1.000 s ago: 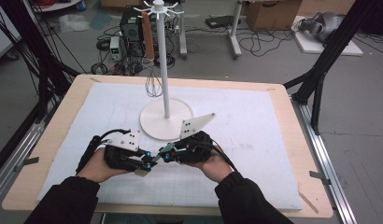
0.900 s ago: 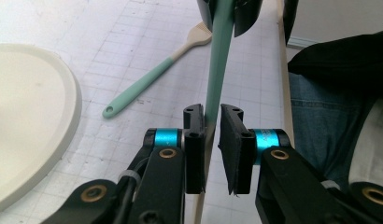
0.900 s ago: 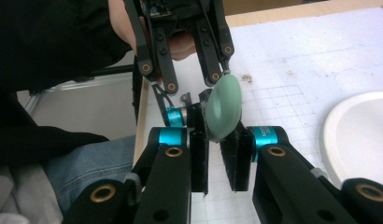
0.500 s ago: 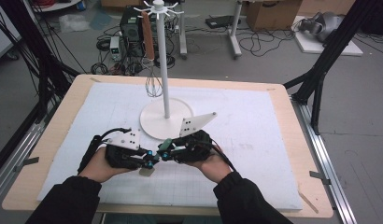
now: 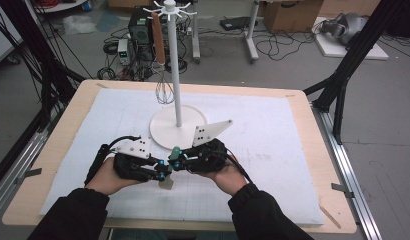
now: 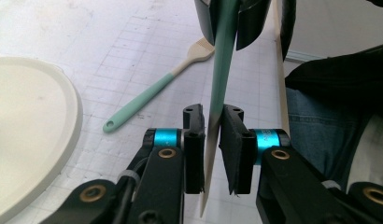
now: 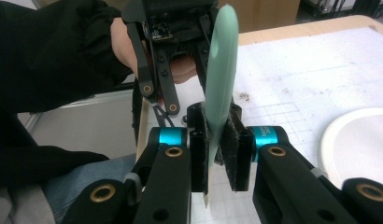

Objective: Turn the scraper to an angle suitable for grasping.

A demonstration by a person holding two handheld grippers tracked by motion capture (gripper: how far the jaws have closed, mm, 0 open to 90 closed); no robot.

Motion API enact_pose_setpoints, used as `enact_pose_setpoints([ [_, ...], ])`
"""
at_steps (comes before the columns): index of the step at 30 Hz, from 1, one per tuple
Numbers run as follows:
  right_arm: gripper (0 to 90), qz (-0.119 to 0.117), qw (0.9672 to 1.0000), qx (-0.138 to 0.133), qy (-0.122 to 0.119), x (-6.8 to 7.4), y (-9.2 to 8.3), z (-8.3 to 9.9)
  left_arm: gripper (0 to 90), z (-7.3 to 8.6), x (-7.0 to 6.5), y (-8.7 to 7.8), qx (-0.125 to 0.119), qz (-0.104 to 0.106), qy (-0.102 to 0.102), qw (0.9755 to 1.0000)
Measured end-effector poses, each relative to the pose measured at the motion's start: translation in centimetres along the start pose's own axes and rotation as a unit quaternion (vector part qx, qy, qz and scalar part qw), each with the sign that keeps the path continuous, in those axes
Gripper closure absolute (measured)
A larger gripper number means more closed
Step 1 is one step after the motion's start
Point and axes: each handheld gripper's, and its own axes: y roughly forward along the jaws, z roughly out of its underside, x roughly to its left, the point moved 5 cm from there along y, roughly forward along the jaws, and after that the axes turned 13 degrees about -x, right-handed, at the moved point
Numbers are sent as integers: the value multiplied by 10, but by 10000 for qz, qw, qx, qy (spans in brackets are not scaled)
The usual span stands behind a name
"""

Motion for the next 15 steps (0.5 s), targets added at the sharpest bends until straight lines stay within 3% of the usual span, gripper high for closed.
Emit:
enact_pose_setpoints([
  [3,820,19,10000,-18,-28,0,1,-1,831,0,-1,2,17,22,88,10000],
  [10,807,96,9997,-231,-25,1,3,-2,839,-2,0,0,-89,-36,52,9999],
  [15,791,107,9994,-320,-8,1,6,-1,841,-5,1,-3,-304,-44,2,9995],
])
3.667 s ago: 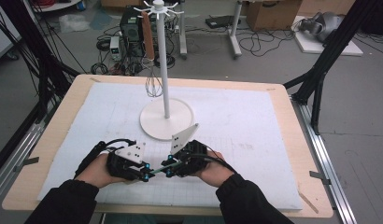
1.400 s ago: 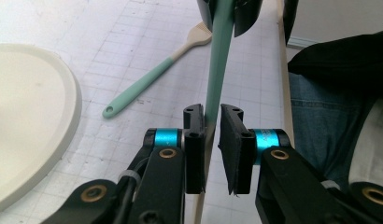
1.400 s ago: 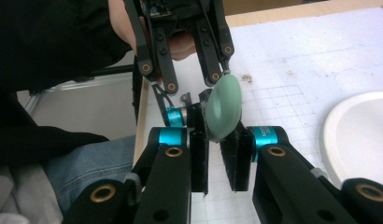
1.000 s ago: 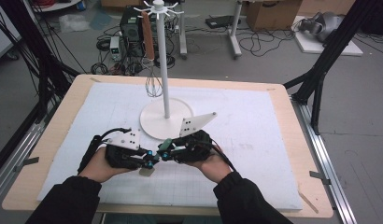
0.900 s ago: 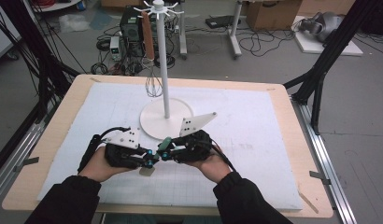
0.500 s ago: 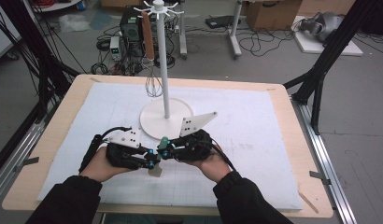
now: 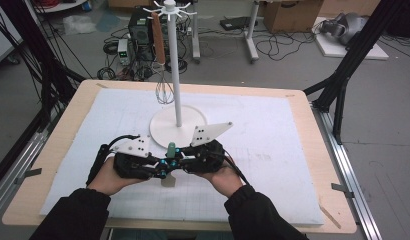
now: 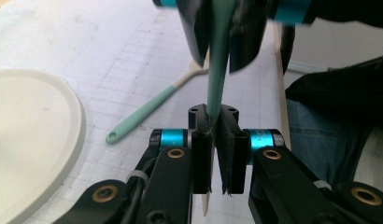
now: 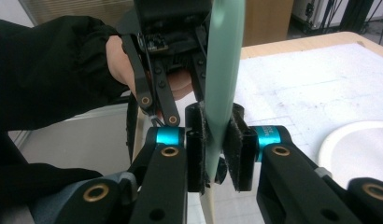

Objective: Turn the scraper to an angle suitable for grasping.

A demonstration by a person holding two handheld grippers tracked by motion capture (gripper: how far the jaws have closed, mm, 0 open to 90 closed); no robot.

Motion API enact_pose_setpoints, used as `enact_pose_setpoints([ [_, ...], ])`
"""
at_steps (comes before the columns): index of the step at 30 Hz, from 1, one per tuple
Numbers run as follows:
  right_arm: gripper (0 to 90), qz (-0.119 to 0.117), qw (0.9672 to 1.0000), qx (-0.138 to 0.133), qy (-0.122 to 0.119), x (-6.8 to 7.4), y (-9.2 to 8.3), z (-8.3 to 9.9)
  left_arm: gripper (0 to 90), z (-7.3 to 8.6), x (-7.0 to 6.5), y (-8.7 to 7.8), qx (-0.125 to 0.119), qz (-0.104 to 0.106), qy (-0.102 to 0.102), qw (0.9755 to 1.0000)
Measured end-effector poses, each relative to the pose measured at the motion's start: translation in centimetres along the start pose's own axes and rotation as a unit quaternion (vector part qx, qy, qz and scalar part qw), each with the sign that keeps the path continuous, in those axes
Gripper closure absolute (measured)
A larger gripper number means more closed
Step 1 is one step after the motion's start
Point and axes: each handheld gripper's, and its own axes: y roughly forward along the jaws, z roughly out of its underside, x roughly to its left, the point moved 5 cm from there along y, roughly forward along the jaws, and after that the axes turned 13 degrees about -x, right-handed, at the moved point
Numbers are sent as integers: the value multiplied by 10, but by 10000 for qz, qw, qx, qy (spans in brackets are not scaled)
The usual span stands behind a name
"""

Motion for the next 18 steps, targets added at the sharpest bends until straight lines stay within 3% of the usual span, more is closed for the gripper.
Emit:
enact_pose_setpoints([
  [3,792,30,10000,-27,18,0,2,2,841,-2,0,-1,-136,2,-51,9999],
  [9,827,-6,9999,-85,100,-1,3,2,829,-1,1,-2,-173,26,-95,9998],
  [18,830,71,9998,127,98,-8,2,3,693,12,3,-9,-180,-264,-253,9992],
])
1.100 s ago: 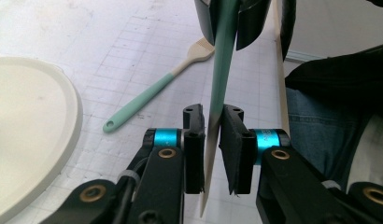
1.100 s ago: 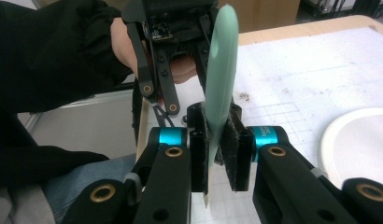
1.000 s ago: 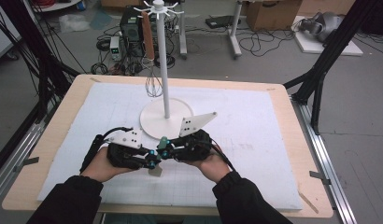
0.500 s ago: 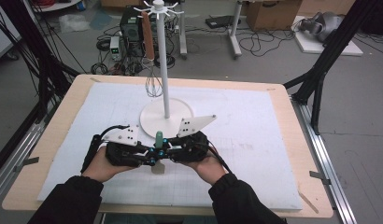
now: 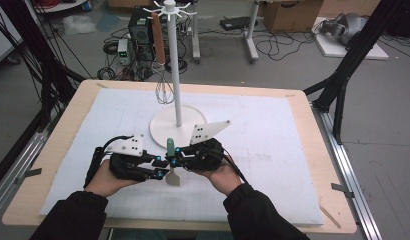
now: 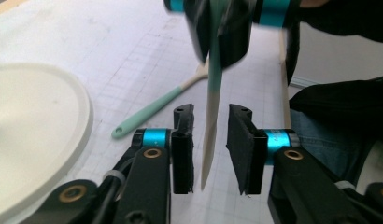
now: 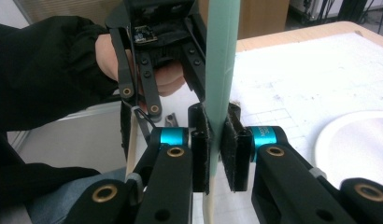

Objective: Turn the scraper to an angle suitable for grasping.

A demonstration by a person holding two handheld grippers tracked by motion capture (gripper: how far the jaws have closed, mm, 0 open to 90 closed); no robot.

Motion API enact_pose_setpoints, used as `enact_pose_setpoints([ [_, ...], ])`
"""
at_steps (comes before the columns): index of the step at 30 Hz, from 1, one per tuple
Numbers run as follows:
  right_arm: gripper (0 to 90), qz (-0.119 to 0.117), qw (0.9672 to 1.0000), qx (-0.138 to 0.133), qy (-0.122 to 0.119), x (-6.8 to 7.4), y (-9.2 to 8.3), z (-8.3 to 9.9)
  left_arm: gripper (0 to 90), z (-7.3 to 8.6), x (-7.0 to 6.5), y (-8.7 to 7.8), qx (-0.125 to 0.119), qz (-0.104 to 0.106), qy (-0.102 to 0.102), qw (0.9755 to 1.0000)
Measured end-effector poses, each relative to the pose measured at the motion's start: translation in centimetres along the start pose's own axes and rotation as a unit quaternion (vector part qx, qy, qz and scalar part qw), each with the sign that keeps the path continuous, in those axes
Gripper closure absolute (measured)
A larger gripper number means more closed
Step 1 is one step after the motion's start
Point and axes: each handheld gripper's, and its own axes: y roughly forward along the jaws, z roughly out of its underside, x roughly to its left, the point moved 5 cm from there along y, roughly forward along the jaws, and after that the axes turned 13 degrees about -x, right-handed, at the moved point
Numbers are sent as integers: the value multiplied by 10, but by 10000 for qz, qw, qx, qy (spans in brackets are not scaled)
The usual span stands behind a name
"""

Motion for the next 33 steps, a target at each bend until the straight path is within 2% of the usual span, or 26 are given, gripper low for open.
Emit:
enact_pose_setpoints([
  [6,830,103,9999,77,17,-7,-4,-2,597,10,5,-10,-10,-325,-98,9994],
  [11,830,138,9998,120,-4,-12,-7,-10,517,13,6,-16,17,-572,-85,9983],
  [14,830,171,9997,147,-15,-16,-10,-14,457,14,8,-21,-1,-781,-110,9969],
  [21,830,258,9996,139,7,-24,-16,-21,340,21,12,-30,-17,-1121,-198,9935],
  [27,830,372,9992,139,-8,-31,-22,-32,275,24,15,-35,-54,-1298,-241,9912],
  [33,830,403,9989,193,-120,-34,-24,-45,238,25,16,-38,-82,-1396,-264,9898],
])
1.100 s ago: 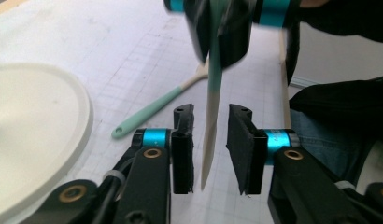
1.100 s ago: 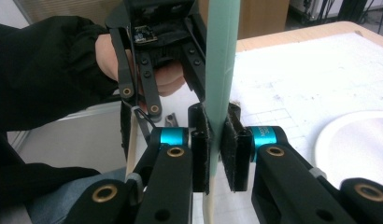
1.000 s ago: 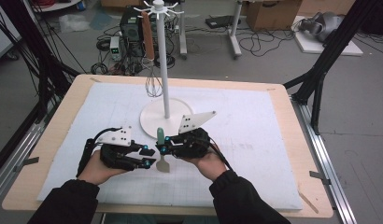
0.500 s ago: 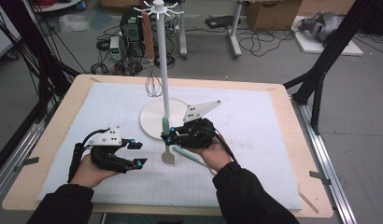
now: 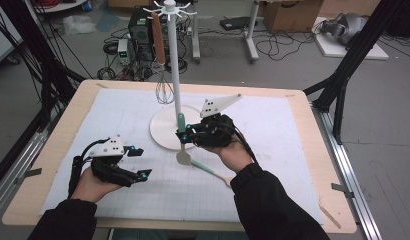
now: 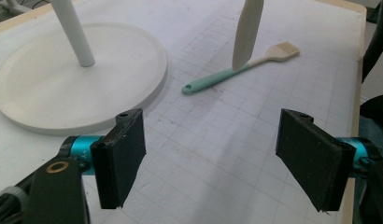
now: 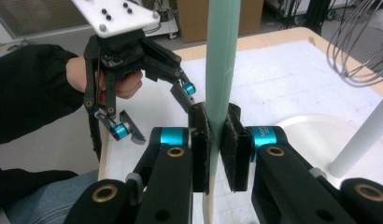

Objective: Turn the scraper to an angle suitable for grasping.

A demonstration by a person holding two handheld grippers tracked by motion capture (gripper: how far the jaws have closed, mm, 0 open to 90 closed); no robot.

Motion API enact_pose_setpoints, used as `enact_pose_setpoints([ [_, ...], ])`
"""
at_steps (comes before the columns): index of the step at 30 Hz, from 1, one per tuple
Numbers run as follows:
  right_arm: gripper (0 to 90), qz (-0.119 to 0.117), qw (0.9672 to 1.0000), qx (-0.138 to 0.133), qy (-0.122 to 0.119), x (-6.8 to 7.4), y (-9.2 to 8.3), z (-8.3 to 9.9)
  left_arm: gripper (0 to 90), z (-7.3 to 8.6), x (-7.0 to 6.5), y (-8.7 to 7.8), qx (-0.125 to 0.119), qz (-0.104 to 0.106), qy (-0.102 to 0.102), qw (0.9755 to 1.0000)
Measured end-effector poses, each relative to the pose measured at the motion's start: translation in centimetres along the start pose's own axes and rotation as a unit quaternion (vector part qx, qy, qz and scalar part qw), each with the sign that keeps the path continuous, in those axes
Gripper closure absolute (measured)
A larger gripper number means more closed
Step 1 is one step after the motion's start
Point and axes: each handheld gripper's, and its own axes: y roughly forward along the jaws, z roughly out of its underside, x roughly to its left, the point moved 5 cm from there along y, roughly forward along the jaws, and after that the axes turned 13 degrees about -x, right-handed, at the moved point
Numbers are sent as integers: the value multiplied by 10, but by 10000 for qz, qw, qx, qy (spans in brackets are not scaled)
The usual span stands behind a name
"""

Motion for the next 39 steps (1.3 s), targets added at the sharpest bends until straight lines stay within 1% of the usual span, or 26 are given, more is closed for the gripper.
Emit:
enact_pose_setpoints([
  [3,830,20,10000,9,-89,-2,-1,-8,234,0,1,-1,-14,-26,4,10000],
  [11,829,15,9998,47,-187,-7,0,-25,212,1,3,-4,-53,-93,-20,9999],
  [15,830,-15,9998,63,-176,-10,1,-30,209,3,5,-7,-58,-127,-36,9999],
  [21,830,-32,9998,69,-189,-19,5,-38,207,6,8,-12,-76,-218,-71,9997],
  [24,830,-38,9997,134,-215,-22,8,-44,207,6,8,-12,-82,-233,-87,9997],
  [30,830,-110,9996,106,-252,-27,11,-59,207,6,8,-11,-56,-215,-35,9997],
  [33,829,-71,9995,102,-297,-30,10,-67,204,6,9,-11,-74,-239,-64,9997],
  [34,830,-77,9995,106,-284,-31,9,-69,203,6,8,-11,-71,-234,-54,9997],
  [39,829,-27,9992,127,-375,-33,8,-77,204,5,8,-13,-58,-272,-29,9996],
])
